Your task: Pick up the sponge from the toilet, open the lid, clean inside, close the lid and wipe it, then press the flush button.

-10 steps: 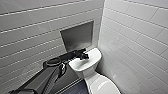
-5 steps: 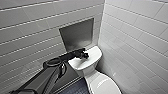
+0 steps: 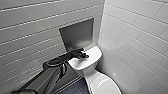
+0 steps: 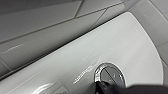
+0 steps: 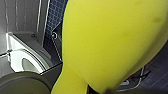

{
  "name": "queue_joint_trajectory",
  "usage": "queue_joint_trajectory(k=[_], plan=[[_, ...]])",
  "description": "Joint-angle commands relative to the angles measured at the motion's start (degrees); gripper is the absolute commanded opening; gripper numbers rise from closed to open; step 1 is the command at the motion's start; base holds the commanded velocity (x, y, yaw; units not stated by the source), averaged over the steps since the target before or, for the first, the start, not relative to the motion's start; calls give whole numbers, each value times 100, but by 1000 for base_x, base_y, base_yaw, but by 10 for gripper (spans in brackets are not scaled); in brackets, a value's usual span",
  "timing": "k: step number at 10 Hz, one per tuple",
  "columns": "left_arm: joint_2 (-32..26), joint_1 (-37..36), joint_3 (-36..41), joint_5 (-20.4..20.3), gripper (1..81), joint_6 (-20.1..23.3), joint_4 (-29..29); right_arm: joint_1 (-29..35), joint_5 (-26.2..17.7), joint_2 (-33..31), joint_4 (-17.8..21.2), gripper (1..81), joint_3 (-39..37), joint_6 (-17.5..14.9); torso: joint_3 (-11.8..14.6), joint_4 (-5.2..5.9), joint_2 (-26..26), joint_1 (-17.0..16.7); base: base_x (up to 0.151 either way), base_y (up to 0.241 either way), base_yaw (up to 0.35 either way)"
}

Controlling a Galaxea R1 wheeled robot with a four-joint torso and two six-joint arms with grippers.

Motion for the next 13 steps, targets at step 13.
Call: queue_joint_trajectory(k=[13], plan=[[275, -1332, -61, 150, 10, -200, 226, 8, -418, 24, -9, 10, -85, 13, 0, 0, 0, 0, 0, 0, 0]])
